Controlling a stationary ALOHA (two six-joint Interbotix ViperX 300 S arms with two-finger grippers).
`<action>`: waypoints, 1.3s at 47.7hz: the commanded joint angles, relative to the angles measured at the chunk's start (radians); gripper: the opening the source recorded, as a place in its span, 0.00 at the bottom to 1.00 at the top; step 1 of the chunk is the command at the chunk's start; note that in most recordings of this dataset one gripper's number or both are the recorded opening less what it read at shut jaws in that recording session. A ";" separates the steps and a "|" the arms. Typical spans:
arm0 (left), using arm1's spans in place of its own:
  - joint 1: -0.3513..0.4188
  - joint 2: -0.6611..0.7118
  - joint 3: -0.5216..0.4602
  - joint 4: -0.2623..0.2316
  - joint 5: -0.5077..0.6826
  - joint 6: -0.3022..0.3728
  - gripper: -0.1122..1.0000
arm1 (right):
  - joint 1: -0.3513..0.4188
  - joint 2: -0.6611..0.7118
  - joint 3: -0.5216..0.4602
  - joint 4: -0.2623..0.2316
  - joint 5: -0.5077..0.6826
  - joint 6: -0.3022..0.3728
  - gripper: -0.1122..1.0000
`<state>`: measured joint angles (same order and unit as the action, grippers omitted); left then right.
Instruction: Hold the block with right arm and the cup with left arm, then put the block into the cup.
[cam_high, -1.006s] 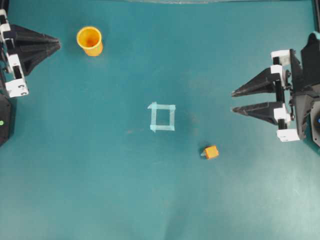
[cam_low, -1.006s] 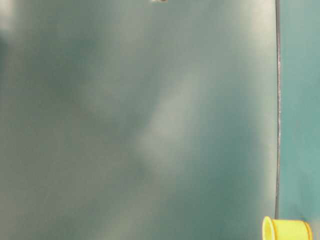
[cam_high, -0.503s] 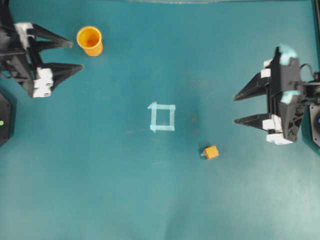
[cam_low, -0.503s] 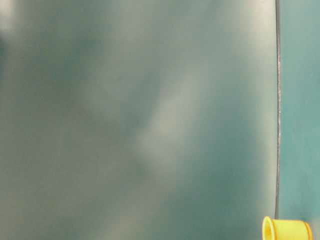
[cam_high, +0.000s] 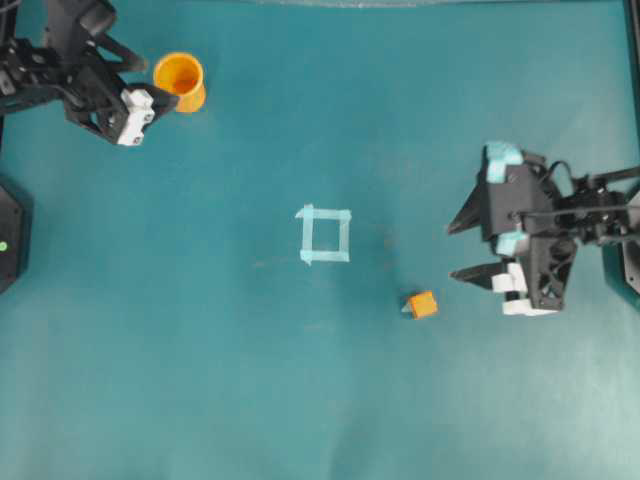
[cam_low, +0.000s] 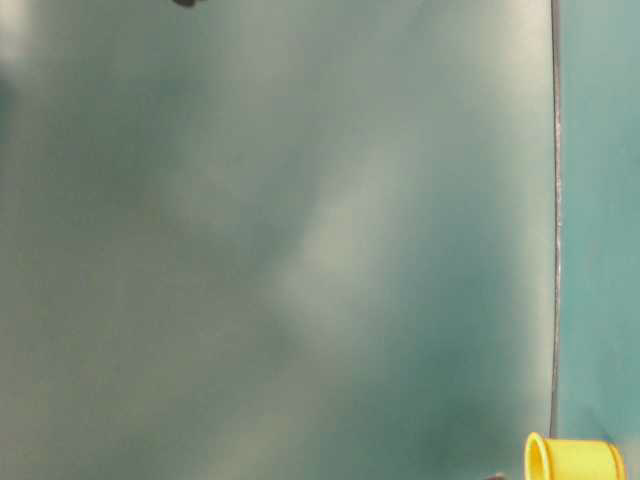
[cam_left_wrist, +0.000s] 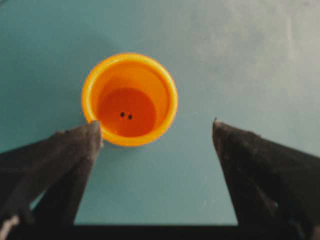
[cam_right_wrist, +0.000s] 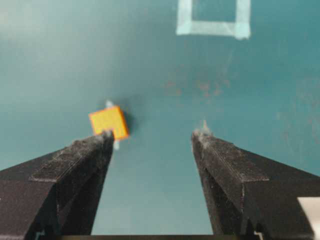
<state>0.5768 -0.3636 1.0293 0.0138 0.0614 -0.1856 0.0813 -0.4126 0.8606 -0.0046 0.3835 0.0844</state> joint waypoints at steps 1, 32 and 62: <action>0.005 0.026 -0.031 0.003 0.003 0.000 0.88 | 0.008 0.012 -0.038 -0.002 -0.003 0.003 0.68; 0.020 0.322 -0.067 0.003 -0.176 -0.026 0.88 | 0.014 0.063 -0.071 -0.023 -0.011 0.006 0.68; 0.015 0.399 -0.121 0.002 -0.199 -0.025 0.70 | 0.014 0.067 -0.061 -0.023 -0.005 0.008 0.68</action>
<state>0.6059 0.0537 0.9250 0.0138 -0.1411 -0.2086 0.0920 -0.3405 0.8145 -0.0261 0.3820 0.0920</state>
